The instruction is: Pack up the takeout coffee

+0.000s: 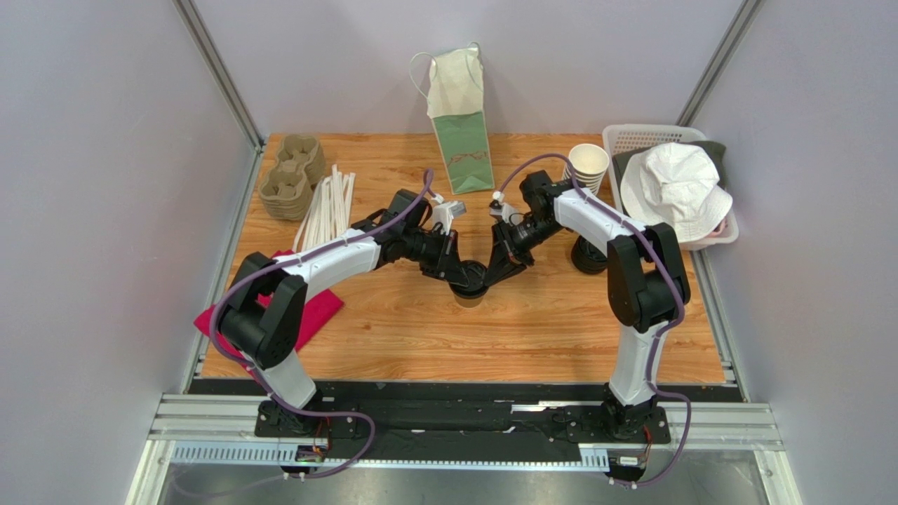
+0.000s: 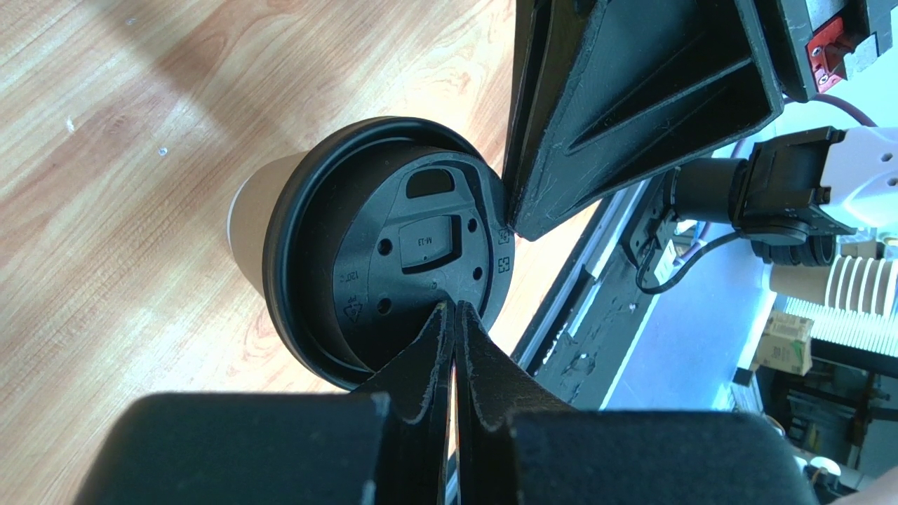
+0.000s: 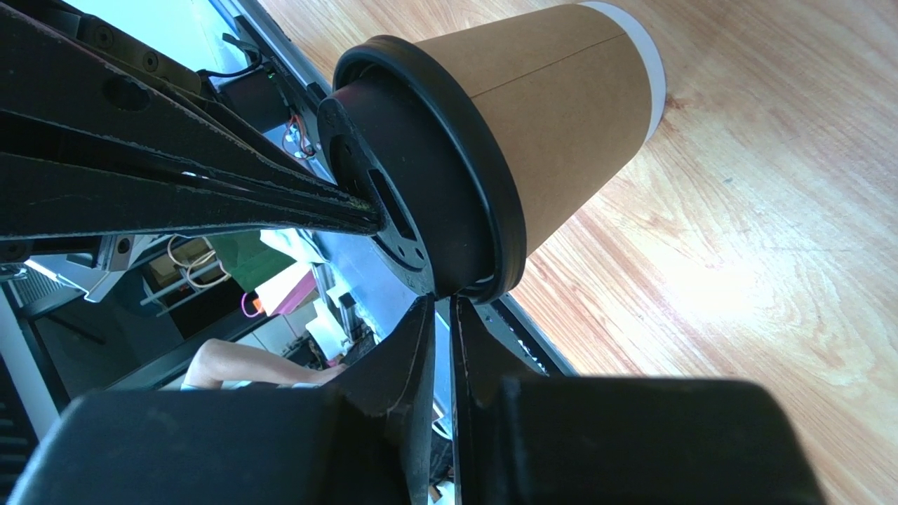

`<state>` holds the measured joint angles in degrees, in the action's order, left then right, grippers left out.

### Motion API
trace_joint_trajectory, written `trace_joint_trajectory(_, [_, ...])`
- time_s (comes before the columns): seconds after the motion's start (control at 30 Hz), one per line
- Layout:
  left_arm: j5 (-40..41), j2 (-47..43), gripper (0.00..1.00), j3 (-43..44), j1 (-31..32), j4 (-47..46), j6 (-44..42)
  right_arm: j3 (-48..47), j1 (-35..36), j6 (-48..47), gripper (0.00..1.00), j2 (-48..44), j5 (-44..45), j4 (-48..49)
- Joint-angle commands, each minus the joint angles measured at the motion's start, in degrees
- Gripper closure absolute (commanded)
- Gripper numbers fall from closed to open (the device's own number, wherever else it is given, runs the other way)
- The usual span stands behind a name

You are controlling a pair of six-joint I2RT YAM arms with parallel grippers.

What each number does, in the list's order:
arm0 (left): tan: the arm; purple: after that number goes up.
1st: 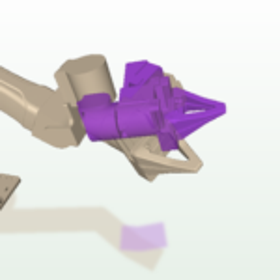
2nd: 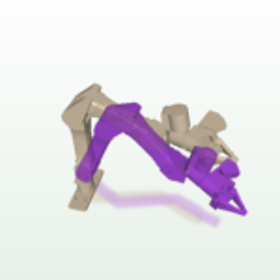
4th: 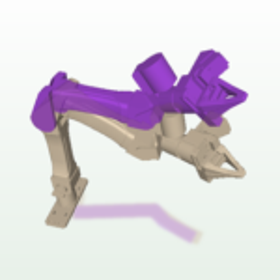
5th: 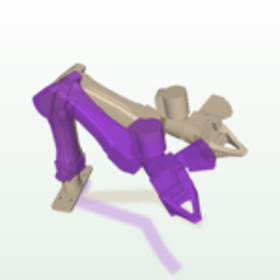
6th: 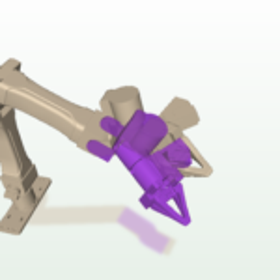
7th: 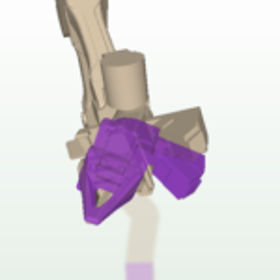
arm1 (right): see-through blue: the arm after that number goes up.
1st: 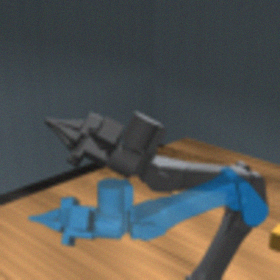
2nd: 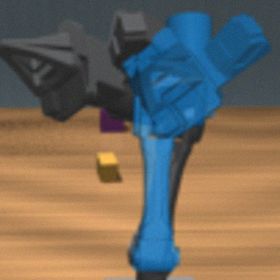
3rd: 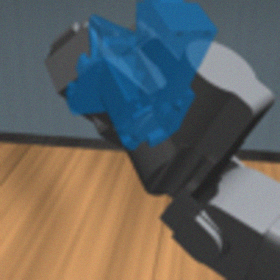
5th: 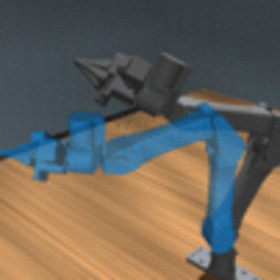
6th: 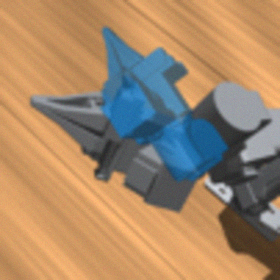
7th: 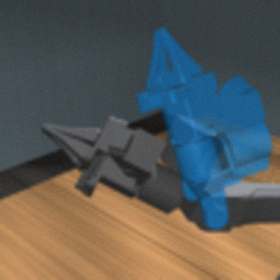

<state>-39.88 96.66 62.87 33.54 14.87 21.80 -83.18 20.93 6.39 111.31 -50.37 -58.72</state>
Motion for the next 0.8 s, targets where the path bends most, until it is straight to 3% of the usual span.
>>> trace_joint_trajectory(0.0, [8.24, 3.09, 0.94, -0.82, -0.14, 3.41, -2.64, 0.74, -0.18, -2.0, 0.89, 0.32, 6.52, 4.14])
trace_joint_trajectory(0.33, [8.24, 3.27, 0.94, -0.82, -0.14, 3.32, -2.64, -2.26, -0.89, -1.03, 0.86, -8.73, 6.24, 0.1])
trace_joint_trajectory(0.53, [8.24, 3.18, 0.94, -1.08, -0.14, 3.41, -2.55, 1.6, -2.38, -0.5, 0.86, -9.0, 11.61, 0.8])
trace_joint_trajectory(0.77, [8.15, 3.01, 0.94, -0.91, -0.14, 3.32, -2.56, 3.11, -2.56, 0.11, 0.86, -7.34, 11.26, 2.99])
